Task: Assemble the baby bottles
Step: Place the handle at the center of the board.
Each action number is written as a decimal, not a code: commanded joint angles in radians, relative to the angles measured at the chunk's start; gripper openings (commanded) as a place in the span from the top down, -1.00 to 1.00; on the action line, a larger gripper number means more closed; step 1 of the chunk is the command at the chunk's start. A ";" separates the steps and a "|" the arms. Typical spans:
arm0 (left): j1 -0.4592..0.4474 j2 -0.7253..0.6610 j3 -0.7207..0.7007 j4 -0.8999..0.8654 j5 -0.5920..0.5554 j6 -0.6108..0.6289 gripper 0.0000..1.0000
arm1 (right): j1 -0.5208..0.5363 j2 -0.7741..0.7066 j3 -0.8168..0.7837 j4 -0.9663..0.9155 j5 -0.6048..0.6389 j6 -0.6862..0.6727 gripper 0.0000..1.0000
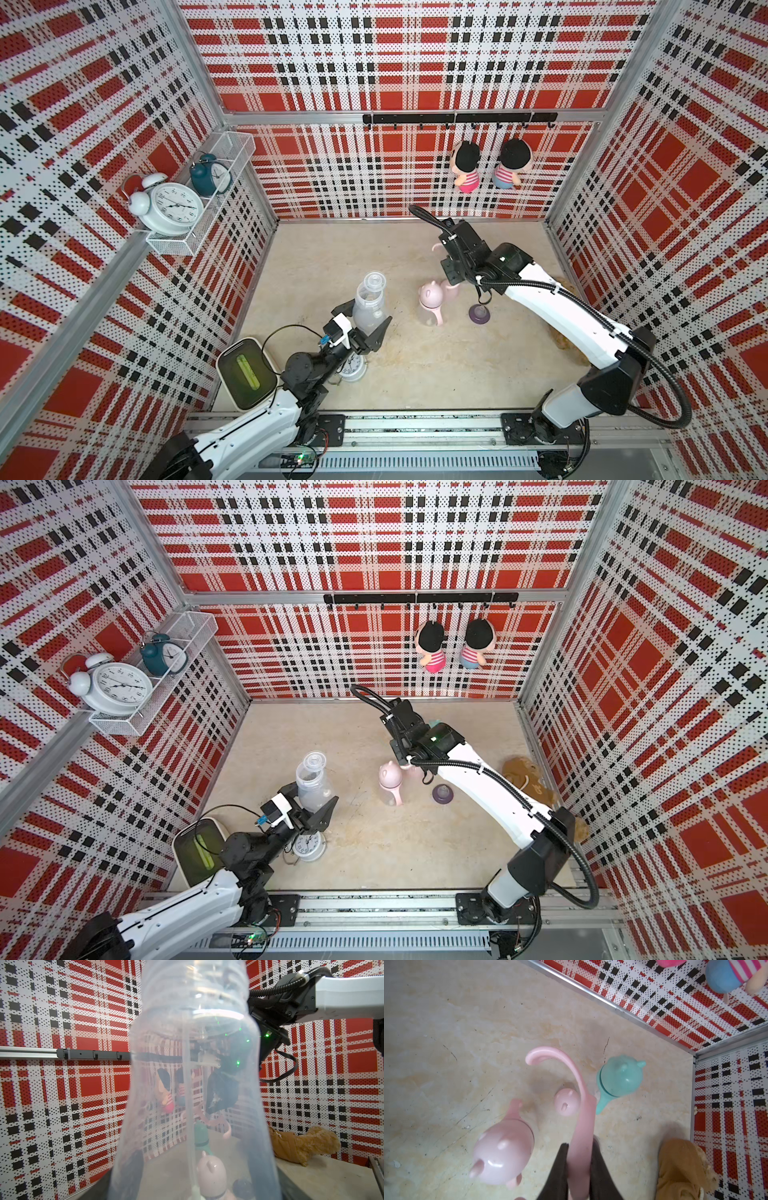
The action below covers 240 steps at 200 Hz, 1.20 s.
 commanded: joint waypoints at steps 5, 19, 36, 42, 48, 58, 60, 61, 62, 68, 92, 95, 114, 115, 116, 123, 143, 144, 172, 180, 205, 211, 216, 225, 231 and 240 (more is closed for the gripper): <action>-0.009 0.002 0.011 0.027 0.006 0.012 1.00 | 0.026 -0.084 -0.069 -0.114 0.010 0.097 0.79; -0.010 0.005 0.014 0.027 0.010 0.013 1.00 | 0.041 -0.112 -0.118 -0.140 0.011 0.134 0.79; -0.010 0.006 0.021 0.026 0.023 0.009 1.00 | 0.043 -0.139 -0.182 -0.163 0.005 0.181 0.79; -0.011 0.008 0.023 0.026 0.026 0.009 1.00 | 0.044 -0.149 -0.210 -0.158 -0.006 0.194 0.78; -0.011 0.012 0.022 0.029 0.031 0.007 1.00 | 0.044 -0.158 -0.240 -0.150 -0.021 0.204 0.78; -0.014 0.019 0.026 0.038 0.036 0.002 1.00 | 0.045 -0.166 -0.282 -0.144 -0.027 0.229 0.78; -0.014 0.021 0.027 0.040 0.037 0.002 1.00 | 0.046 -0.168 -0.290 -0.143 -0.026 0.232 0.78; -0.014 0.021 0.028 0.041 0.037 0.002 1.00 | 0.045 -0.168 -0.294 -0.142 -0.026 0.235 0.78; -0.014 0.022 0.028 0.042 0.038 0.002 1.00 | 0.045 -0.169 -0.298 -0.143 -0.025 0.238 0.77; -0.016 0.028 0.029 0.047 0.044 -0.002 1.00 | 0.045 -0.173 -0.324 -0.137 -0.026 0.253 0.77; -0.024 0.057 0.026 0.120 0.073 -0.035 1.00 | 0.046 -0.175 -0.418 -0.089 -0.047 0.285 0.77; -0.026 0.062 0.026 0.129 0.075 -0.039 1.00 | 0.046 -0.174 -0.428 -0.083 -0.049 0.290 0.77; -0.037 0.095 0.023 0.207 0.095 -0.061 1.00 | 0.046 -0.166 -0.501 -0.027 -0.035 0.337 0.77; -0.037 0.096 0.023 0.213 0.095 -0.064 1.00 | 0.046 -0.166 -0.505 -0.023 -0.034 0.339 0.76; -0.038 0.098 0.023 0.220 0.096 -0.065 1.00 | 0.045 -0.166 -0.509 -0.019 -0.033 0.341 0.76; -0.039 0.112 0.017 0.264 0.099 -0.079 1.00 | 0.046 -0.166 -0.536 0.012 -0.025 0.353 0.76; -0.040 0.159 0.013 0.373 0.114 -0.119 1.00 | 0.046 -0.170 -0.605 0.100 -0.033 0.360 0.75; -0.041 0.161 0.013 0.377 0.114 -0.120 1.00 | 0.046 -0.170 -0.608 0.105 -0.034 0.360 0.75; -0.043 0.219 0.025 0.454 0.132 -0.147 1.00 | 0.046 -0.135 -0.665 0.173 -0.054 0.365 0.74; -0.043 0.230 0.026 0.469 0.136 -0.153 1.00 | 0.046 -0.119 -0.680 0.185 -0.052 0.364 0.74; -0.043 0.257 0.028 0.531 0.143 -0.182 1.00 | 0.046 -0.063 -0.711 0.223 -0.048 0.372 0.70; -0.045 0.263 0.032 0.542 0.148 -0.189 1.00 | 0.046 -0.050 -0.717 0.235 -0.047 0.376 0.68; -0.045 0.269 0.036 0.549 0.152 -0.191 1.00 | 0.046 -0.040 -0.722 0.246 -0.048 0.377 0.65; -0.046 0.276 0.040 0.554 0.157 -0.193 1.00 | 0.046 -0.024 -0.727 0.263 -0.037 0.384 0.54; -0.048 0.281 0.043 0.557 0.156 -0.192 1.00 | 0.046 -0.015 -0.730 0.271 -0.030 0.388 0.39; -0.048 0.285 0.041 0.563 0.151 -0.192 1.00 | 0.047 -0.013 -0.733 0.285 -0.026 0.391 0.14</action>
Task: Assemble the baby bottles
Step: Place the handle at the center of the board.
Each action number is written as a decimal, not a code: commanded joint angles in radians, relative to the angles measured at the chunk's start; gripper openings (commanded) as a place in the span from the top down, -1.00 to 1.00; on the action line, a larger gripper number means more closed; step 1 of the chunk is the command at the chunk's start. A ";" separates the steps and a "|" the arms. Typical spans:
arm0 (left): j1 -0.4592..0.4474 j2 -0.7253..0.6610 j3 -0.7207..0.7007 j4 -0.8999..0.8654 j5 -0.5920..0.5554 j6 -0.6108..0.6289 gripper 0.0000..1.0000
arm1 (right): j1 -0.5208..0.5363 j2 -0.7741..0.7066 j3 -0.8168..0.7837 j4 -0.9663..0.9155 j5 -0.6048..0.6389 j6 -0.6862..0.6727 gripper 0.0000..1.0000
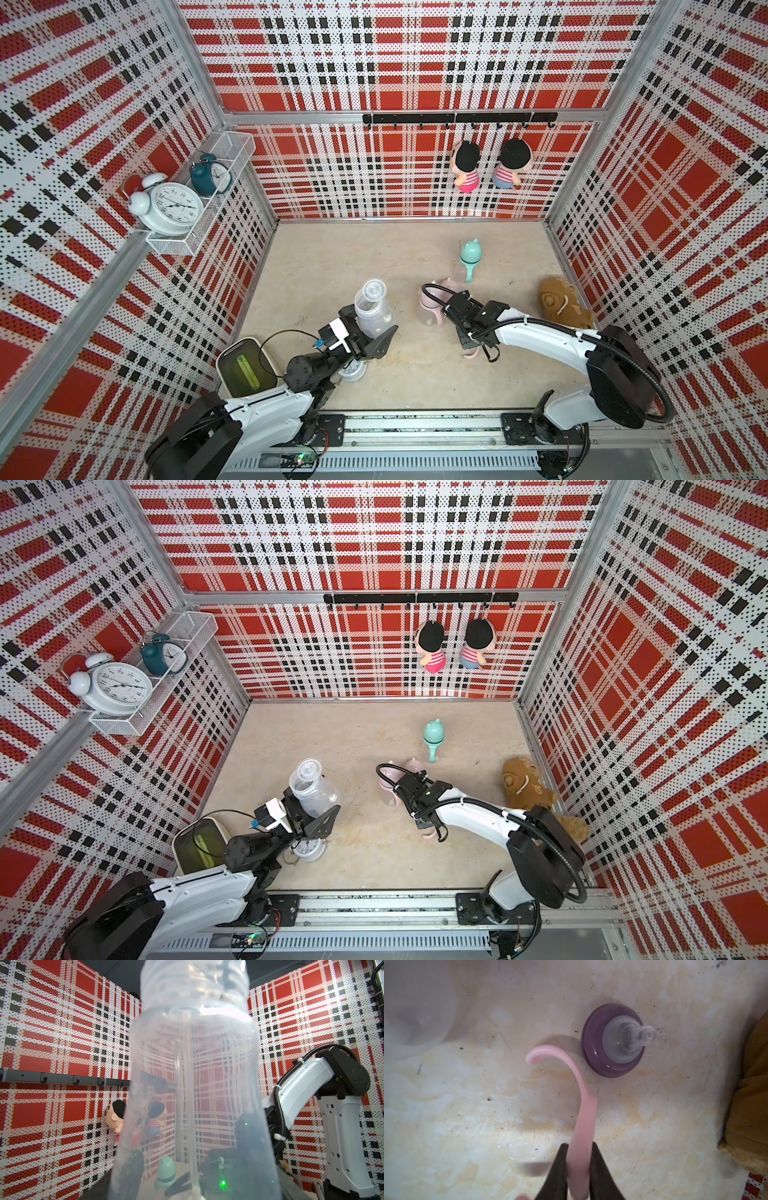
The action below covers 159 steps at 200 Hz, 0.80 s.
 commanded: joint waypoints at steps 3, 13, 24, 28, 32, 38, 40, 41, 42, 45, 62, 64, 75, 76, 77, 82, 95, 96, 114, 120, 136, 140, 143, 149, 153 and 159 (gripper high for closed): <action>-0.006 0.013 0.030 0.101 0.015 -0.023 1.00 | 0.008 0.017 -0.011 0.073 0.026 0.037 0.05; -0.006 0.012 0.026 0.100 0.009 -0.019 1.00 | 0.009 0.002 -0.016 0.081 0.025 0.047 -0.26; -0.006 0.007 0.024 0.084 0.006 -0.013 1.00 | 0.010 -0.022 -0.023 0.085 0.019 0.065 -0.39; -0.006 0.003 0.023 0.077 0.005 -0.010 1.00 | 0.010 -0.035 -0.026 0.084 0.018 0.076 -0.41; -0.006 0.000 0.023 0.068 0.005 -0.009 1.00 | 0.010 -0.045 -0.028 0.081 0.020 0.087 -0.43; -0.006 -0.006 0.022 0.058 0.002 -0.005 1.00 | 0.010 -0.064 -0.033 0.073 0.025 0.111 -0.46; -0.006 -0.008 0.022 0.055 0.001 -0.003 1.00 | 0.010 -0.072 -0.035 0.070 0.026 0.119 -0.46; -0.006 -0.009 0.021 0.053 0.000 -0.003 1.00 | 0.010 -0.075 -0.036 0.069 0.025 0.123 -0.46; -0.006 -0.010 0.021 0.052 0.000 -0.003 1.00 | 0.010 -0.080 -0.037 0.068 0.025 0.127 -0.47; -0.006 -0.013 0.019 0.048 -0.001 -0.001 1.00 | 0.011 -0.091 -0.040 0.064 0.026 0.141 -0.48; -0.008 -0.030 0.013 0.029 -0.009 0.009 1.00 | 0.013 -0.173 -0.080 0.074 0.007 0.205 -0.56; -0.009 -0.031 0.014 0.026 -0.011 0.010 1.00 | 0.013 -0.184 -0.086 0.078 0.006 0.212 -0.57; -0.008 -0.039 0.013 0.011 -0.013 0.017 1.00 | 0.013 -0.238 -0.115 0.088 -0.002 0.255 -0.61; -0.008 -0.040 0.013 0.010 -0.014 0.018 1.00 | 0.013 -0.241 -0.117 0.088 -0.002 0.259 -0.61; -0.008 -0.041 0.013 0.009 -0.015 0.018 1.00 | 0.013 -0.247 -0.120 0.089 -0.004 0.262 -0.62; -0.008 -0.043 0.012 0.005 -0.015 0.020 1.00 | 0.013 -0.271 -0.132 0.094 -0.016 0.278 -0.62; -0.008 -0.047 0.012 0.001 -0.017 0.025 1.00 | 0.013 -0.318 -0.161 0.108 -0.049 0.327 -0.62; -0.008 -0.048 0.011 0.001 -0.017 0.025 1.00 | 0.013 -0.321 -0.162 0.107 -0.049 0.333 -0.62; -0.008 -0.055 0.011 -0.006 -0.019 0.027 1.00 | 0.016 -0.357 -0.185 0.094 -0.083 0.408 -0.57; -0.008 -0.057 0.011 -0.009 -0.022 0.028 1.00 | 0.020 -0.365 -0.192 0.091 -0.086 0.431 -0.56; -0.008 -0.053 0.010 -0.010 -0.024 0.030 1.00 | 0.040 -0.382 -0.211 0.078 -0.069 0.505 -0.42; -0.008 -0.053 0.010 -0.010 -0.024 0.031 1.00 | 0.047 -0.387 -0.218 0.081 -0.068 0.518 -0.42; -0.008 -0.052 0.010 -0.010 -0.023 0.030 1.00 | 0.050 -0.391 -0.222 0.082 -0.065 0.530 -0.41; -0.008 -0.050 0.010 -0.009 -0.023 0.028 1.00 | 0.057 -0.397 -0.234 0.087 -0.064 0.557 -0.38; -0.008 -0.049 0.009 -0.008 -0.023 0.028 1.00 | 0.060 -0.401 -0.243 0.094 -0.067 0.574 -0.36; -0.009 -0.048 0.010 -0.008 -0.023 0.029 1.00 | 0.064 -0.409 -0.258 0.106 -0.067 0.599 -0.35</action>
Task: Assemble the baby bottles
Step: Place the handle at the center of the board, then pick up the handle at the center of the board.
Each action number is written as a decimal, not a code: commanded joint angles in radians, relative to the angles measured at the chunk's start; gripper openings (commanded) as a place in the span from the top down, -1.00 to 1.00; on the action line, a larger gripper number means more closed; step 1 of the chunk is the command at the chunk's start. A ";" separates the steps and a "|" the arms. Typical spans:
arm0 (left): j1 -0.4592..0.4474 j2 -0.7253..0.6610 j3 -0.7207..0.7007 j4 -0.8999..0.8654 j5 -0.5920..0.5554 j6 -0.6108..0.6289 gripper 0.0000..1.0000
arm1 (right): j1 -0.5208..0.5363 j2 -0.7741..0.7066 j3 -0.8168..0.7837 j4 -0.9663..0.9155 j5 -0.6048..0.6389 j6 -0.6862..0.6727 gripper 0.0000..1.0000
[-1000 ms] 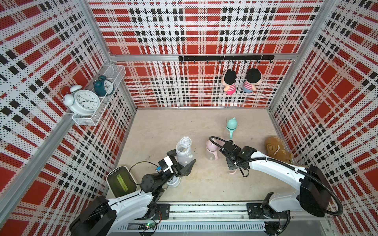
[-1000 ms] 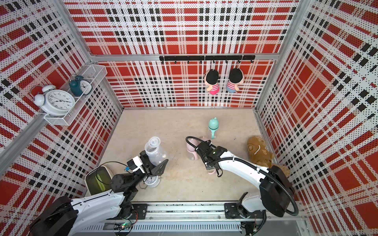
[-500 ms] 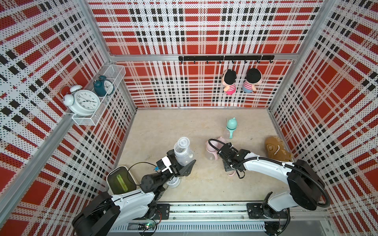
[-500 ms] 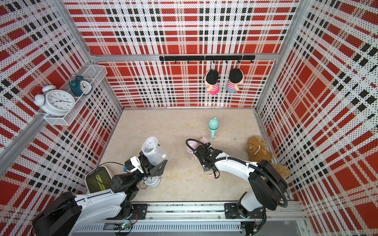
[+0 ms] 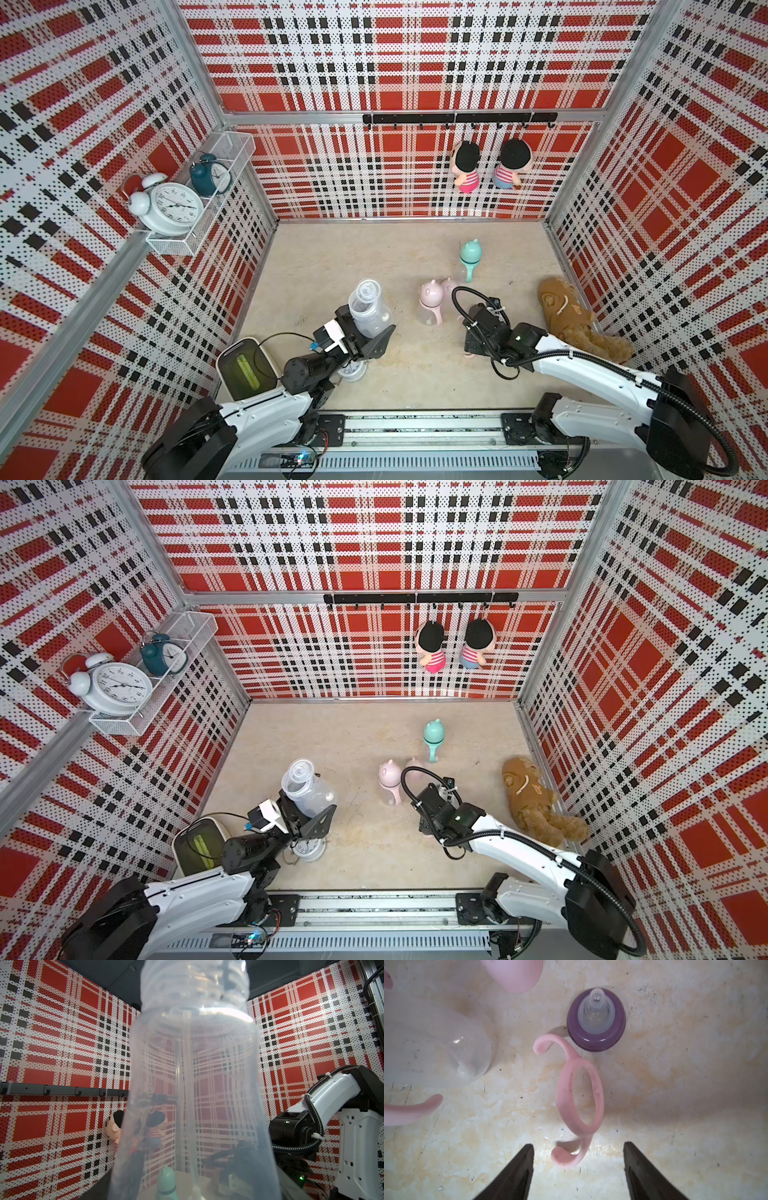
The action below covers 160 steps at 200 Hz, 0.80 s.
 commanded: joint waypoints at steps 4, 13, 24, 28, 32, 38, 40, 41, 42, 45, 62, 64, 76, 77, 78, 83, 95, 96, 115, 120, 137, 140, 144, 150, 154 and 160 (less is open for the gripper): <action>-0.008 -0.004 0.003 0.007 -0.011 0.012 1.00 | 0.027 -0.039 -0.050 0.033 0.000 0.178 -0.35; -0.008 -0.004 0.003 0.006 -0.012 0.012 1.00 | 0.031 -0.047 -0.080 0.067 -0.012 0.208 -0.34; -0.008 -0.003 0.003 0.006 -0.011 0.012 1.00 | 0.035 -0.049 -0.111 0.108 -0.029 0.236 -0.33; -0.008 -0.003 0.004 0.005 -0.011 0.012 1.00 | 0.039 -0.047 -0.119 0.122 -0.031 0.242 -0.32; -0.008 -0.004 0.003 0.005 -0.011 0.012 1.00 | 0.042 -0.044 -0.126 0.132 -0.031 0.252 -0.32; -0.008 -0.005 0.003 0.002 -0.011 0.012 1.00 | 0.046 -0.038 -0.132 0.139 -0.026 0.271 -0.29; -0.008 -0.005 0.004 0.003 -0.011 0.012 1.00 | 0.046 -0.036 -0.133 0.139 -0.025 0.277 -0.28; -0.008 -0.005 0.003 0.003 -0.011 0.012 1.00 | 0.048 -0.033 -0.134 0.140 -0.025 0.279 -0.27; -0.008 -0.005 0.003 0.003 -0.011 0.012 1.00 | 0.048 -0.032 -0.135 0.141 -0.024 0.283 -0.26; -0.008 -0.007 0.003 0.002 -0.011 0.012 1.00 | 0.050 -0.029 -0.138 0.145 -0.021 0.289 -0.24; -0.008 -0.010 0.002 -0.001 -0.011 0.011 1.00 | 0.052 -0.003 -0.153 0.178 -0.022 0.309 -0.18; -0.008 -0.011 0.002 -0.001 -0.011 0.010 1.00 | 0.052 0.000 -0.155 0.179 -0.021 0.315 -0.18; -0.008 -0.013 0.000 -0.004 -0.011 0.012 1.00 | 0.052 0.018 -0.167 0.216 -0.029 0.318 -0.13; -0.008 -0.013 0.001 -0.005 -0.011 0.012 1.00 | 0.052 0.020 -0.168 0.218 -0.028 0.318 -0.13; -0.008 -0.013 0.000 -0.005 -0.011 0.012 1.00 | 0.052 0.021 -0.169 0.220 -0.029 0.318 -0.13; -0.008 -0.014 0.000 -0.007 -0.012 0.012 1.00 | 0.052 0.032 -0.171 0.221 -0.027 0.324 -0.12; -0.009 -0.016 0.001 -0.011 -0.013 0.013 1.00 | 0.053 0.055 -0.175 0.228 -0.021 0.328 -0.07; -0.009 -0.016 0.000 -0.011 -0.014 0.013 1.00 | 0.053 0.056 -0.174 0.227 -0.020 0.329 -0.07; -0.009 -0.019 0.002 -0.022 -0.017 0.018 1.00 | 0.052 0.076 -0.177 0.219 0.004 0.334 0.04; -0.009 -0.019 0.003 -0.024 -0.018 0.018 1.00 | 0.053 0.078 -0.179 0.217 0.011 0.334 0.07; -0.009 -0.016 0.008 -0.029 -0.015 0.021 1.00 | 0.052 0.082 -0.180 0.204 0.039 0.337 0.20; -0.009 -0.016 0.009 -0.031 -0.014 0.021 1.00 | 0.052 0.082 -0.180 0.201 0.045 0.337 0.22; -0.009 -0.016 0.010 -0.030 -0.012 0.021 1.00 | 0.052 0.082 -0.180 0.197 0.049 0.337 0.25; -0.009 -0.015 0.012 -0.035 -0.012 0.021 1.00 | 0.052 0.084 -0.181 0.193 0.055 0.337 0.31; -0.009 -0.016 0.012 -0.037 -0.012 0.023 1.00 | 0.052 0.084 -0.182 0.191 0.058 0.336 0.34; -0.009 -0.018 0.014 -0.039 -0.013 0.024 1.00 | 0.051 0.085 -0.183 0.191 0.064 0.333 0.37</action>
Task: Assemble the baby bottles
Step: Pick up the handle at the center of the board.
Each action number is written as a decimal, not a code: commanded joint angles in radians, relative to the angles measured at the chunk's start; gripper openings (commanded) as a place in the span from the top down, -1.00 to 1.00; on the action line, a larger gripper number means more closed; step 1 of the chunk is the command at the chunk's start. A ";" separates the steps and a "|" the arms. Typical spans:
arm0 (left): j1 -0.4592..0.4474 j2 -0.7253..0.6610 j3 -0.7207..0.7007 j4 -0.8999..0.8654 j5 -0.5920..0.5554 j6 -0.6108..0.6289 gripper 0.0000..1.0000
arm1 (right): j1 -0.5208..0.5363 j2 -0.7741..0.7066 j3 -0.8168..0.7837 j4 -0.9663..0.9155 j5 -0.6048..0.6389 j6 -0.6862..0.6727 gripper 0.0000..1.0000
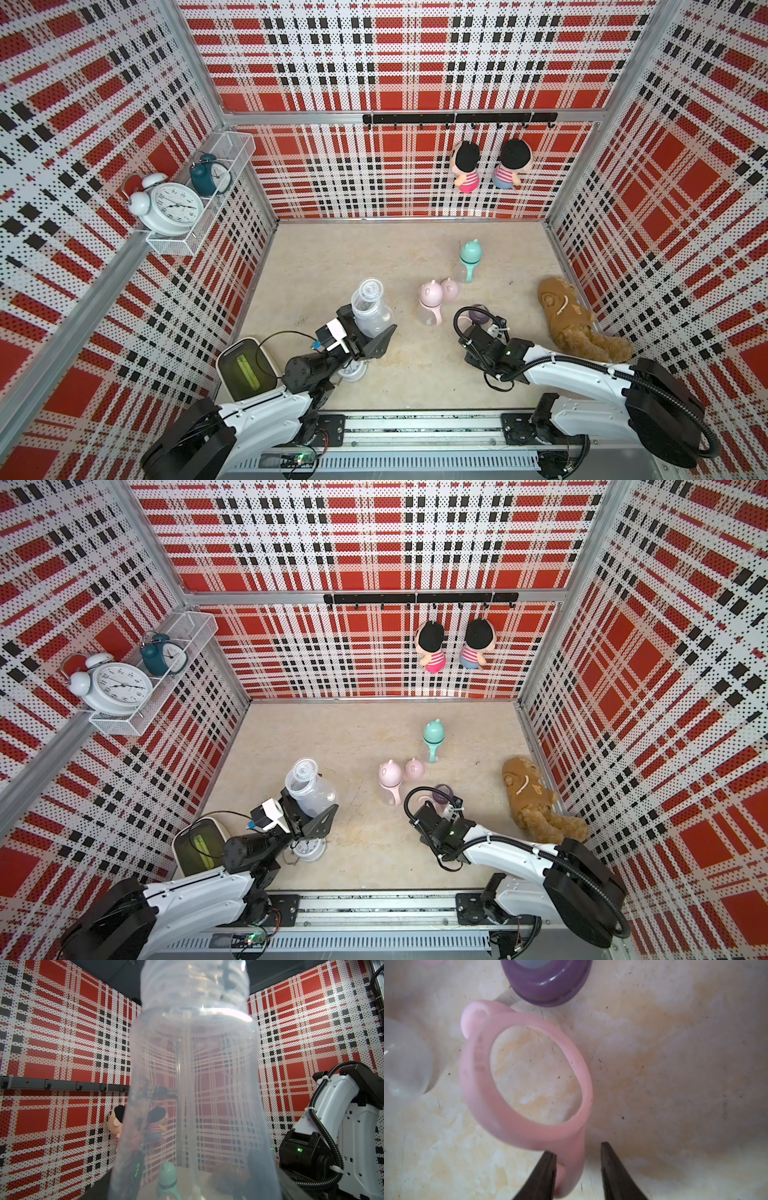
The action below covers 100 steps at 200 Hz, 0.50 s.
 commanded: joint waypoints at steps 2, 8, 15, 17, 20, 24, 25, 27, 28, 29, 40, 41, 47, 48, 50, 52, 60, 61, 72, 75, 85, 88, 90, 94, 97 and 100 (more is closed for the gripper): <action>-0.006 -0.012 0.014 -0.007 -0.009 0.014 1.00 | 0.007 0.008 -0.011 -0.011 0.060 0.022 0.38; -0.006 -0.013 0.014 -0.012 -0.010 0.014 1.00 | 0.008 0.010 -0.011 -0.015 0.067 0.024 0.41; -0.006 -0.014 0.014 -0.014 -0.012 0.015 1.00 | 0.007 0.011 -0.011 -0.021 0.076 0.023 0.45; -0.006 -0.014 0.014 -0.015 -0.012 0.015 1.00 | 0.007 0.011 -0.011 -0.022 0.077 0.023 0.46; -0.006 -0.013 0.014 -0.014 -0.012 0.015 1.00 | 0.008 0.013 -0.011 -0.023 0.081 0.021 0.47; -0.006 -0.013 0.014 -0.014 -0.012 0.015 1.00 | 0.008 0.014 -0.011 -0.025 0.085 0.019 0.49; -0.006 -0.013 0.014 -0.014 -0.012 0.015 1.00 | 0.008 0.014 -0.011 -0.024 0.086 0.019 0.50; -0.006 -0.013 0.014 -0.014 -0.012 0.014 1.00 | 0.008 0.016 -0.011 -0.024 0.088 0.017 0.50; -0.006 -0.012 0.014 -0.014 -0.012 0.014 1.00 | 0.007 0.017 -0.011 -0.024 0.088 0.017 0.51; -0.006 -0.012 0.014 -0.014 -0.012 0.014 1.00 | 0.007 0.017 -0.012 -0.024 0.090 0.016 0.51; -0.006 -0.010 0.014 -0.014 -0.012 0.014 1.00 | 0.006 0.026 -0.011 -0.027 0.101 0.013 0.54; -0.006 -0.010 0.015 -0.014 -0.012 0.013 1.00 | 0.005 0.027 -0.012 -0.027 0.102 0.012 0.54; -0.006 -0.009 0.016 -0.015 -0.011 0.013 1.00 | 0.006 0.032 -0.011 -0.027 0.107 0.009 0.58; -0.007 -0.009 0.016 -0.015 -0.010 0.013 1.00 | 0.006 0.033 -0.011 -0.028 0.108 0.008 0.58; -0.007 -0.009 0.016 -0.014 -0.010 0.013 1.00 | 0.006 0.035 -0.012 -0.027 0.110 0.007 0.59; -0.006 -0.009 0.016 -0.014 -0.010 0.012 1.00 | 0.006 0.038 -0.010 -0.027 0.112 0.007 0.60; -0.006 -0.008 0.015 -0.015 -0.010 0.012 1.00 | 0.004 0.044 -0.008 -0.029 0.118 0.005 0.64; -0.006 -0.008 0.015 -0.015 -0.010 0.012 1.00 | 0.004 0.046 -0.008 -0.030 0.117 0.005 0.65; -0.007 -0.012 0.015 -0.017 -0.011 0.015 1.00 | 0.003 0.055 -0.008 -0.030 0.126 0.000 0.71; -0.007 -0.012 0.016 -0.018 -0.011 0.014 1.00 | 0.003 0.058 -0.007 -0.030 0.126 -0.003 0.72; -0.006 -0.015 0.016 -0.024 -0.013 0.016 1.00 | 0.001 0.065 -0.004 -0.036 0.130 -0.006 0.76; -0.006 -0.016 0.015 -0.027 -0.013 0.017 1.00 | 0.001 0.066 -0.003 -0.036 0.132 -0.006 0.77; -0.006 -0.016 0.016 -0.029 -0.014 0.018 1.00 | 0.001 0.067 -0.001 -0.039 0.132 -0.009 0.78; -0.006 -0.017 0.017 -0.033 -0.015 0.019 1.00 | 0.001 0.068 0.001 -0.045 0.135 -0.011 0.80; -0.006 -0.017 0.017 -0.037 -0.015 0.020 1.00 | 0.001 0.068 0.004 -0.052 0.138 -0.012 0.81; -0.006 -0.016 0.017 -0.041 -0.015 0.020 1.00 | 0.001 0.069 0.008 -0.058 0.142 -0.012 0.82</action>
